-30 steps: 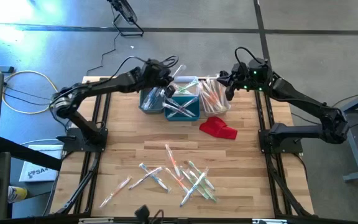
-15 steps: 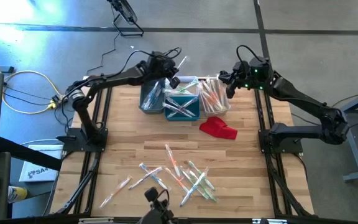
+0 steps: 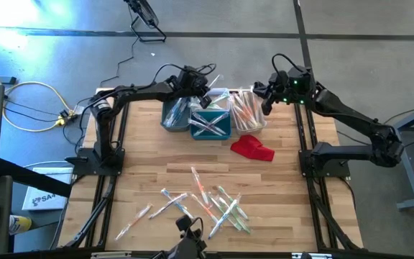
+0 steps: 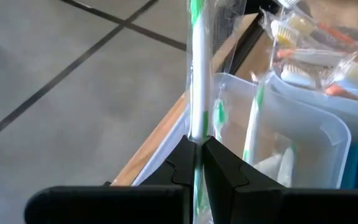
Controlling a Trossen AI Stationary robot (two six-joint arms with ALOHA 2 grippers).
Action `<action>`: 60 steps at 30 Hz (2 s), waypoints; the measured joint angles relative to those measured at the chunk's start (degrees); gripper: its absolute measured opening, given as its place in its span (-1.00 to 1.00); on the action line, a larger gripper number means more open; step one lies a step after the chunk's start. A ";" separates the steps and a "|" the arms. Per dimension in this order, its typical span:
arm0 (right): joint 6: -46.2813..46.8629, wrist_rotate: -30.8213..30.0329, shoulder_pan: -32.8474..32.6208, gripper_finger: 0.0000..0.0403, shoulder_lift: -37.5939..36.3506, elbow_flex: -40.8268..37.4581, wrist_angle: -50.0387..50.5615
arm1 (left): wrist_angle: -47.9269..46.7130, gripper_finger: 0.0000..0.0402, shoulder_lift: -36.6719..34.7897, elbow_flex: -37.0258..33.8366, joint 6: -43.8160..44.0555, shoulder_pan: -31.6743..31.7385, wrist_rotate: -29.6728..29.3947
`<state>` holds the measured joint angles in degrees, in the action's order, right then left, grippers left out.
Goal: Pick & Place Toothbrushes
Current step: Put the green toothbrush into the transparent bin, then put the top right orange toothbrush into the white bin
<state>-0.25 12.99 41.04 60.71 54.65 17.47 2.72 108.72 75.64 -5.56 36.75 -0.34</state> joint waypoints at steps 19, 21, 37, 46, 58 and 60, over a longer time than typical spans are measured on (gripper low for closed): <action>-1.57 -5.56 0.00 -0.98 0.00 0.01 -0.02 | -1.87 -0.93 0.14 -0.07 -0.68 0.37 1.44; -1.57 -5.53 0.00 -0.98 0.00 0.02 -1.12 | -2.34 -0.93 0.14 -0.07 -0.67 0.37 1.44; -4.02 -5.42 0.00 -0.99 0.00 0.02 -1.83 | -2.86 -0.68 0.18 -0.09 -0.17 0.35 1.40; -4.38 -5.55 0.00 -0.99 0.00 0.02 -1.37 | -2.84 -0.36 0.18 -0.09 -0.13 0.35 1.79; -4.13 -5.47 0.00 -0.99 0.00 0.02 -1.39 | -2.84 -0.34 0.18 -0.09 -0.02 -0.87 9.77; -4.06 -5.42 0.00 -0.99 0.00 0.02 -1.39 | -2.84 -0.34 0.18 -0.09 -0.04 -1.35 9.86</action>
<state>-4.32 7.57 41.04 60.71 54.68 16.08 -0.12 108.90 75.55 -5.61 35.40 9.52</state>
